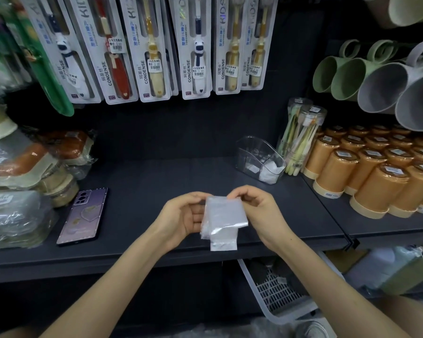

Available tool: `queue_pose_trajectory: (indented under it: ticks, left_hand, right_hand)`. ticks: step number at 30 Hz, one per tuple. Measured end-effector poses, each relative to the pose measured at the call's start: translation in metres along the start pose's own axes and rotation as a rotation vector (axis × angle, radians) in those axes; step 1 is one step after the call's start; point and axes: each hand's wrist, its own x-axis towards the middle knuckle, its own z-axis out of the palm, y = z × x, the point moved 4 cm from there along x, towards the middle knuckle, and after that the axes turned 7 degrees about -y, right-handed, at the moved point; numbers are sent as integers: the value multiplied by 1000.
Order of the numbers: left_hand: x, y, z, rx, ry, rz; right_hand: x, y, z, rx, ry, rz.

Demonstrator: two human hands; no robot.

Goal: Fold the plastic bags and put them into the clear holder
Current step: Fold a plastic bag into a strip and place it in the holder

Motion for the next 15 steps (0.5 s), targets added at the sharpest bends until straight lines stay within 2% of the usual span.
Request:
queue_pose_trajectory:
  ticks: [4,9,15]
  left_hand:
    - [1,0,1,98,-40,-74]
    - [1,5,4,277,-92,-40]
    - [4,9,-2,381,-34,0]
  right_hand:
    - [0,-4,-1,-60,7,-78]
    - [1,-4,-1,-110,-1,-106]
    - [3,3,-15,150,-145,132]
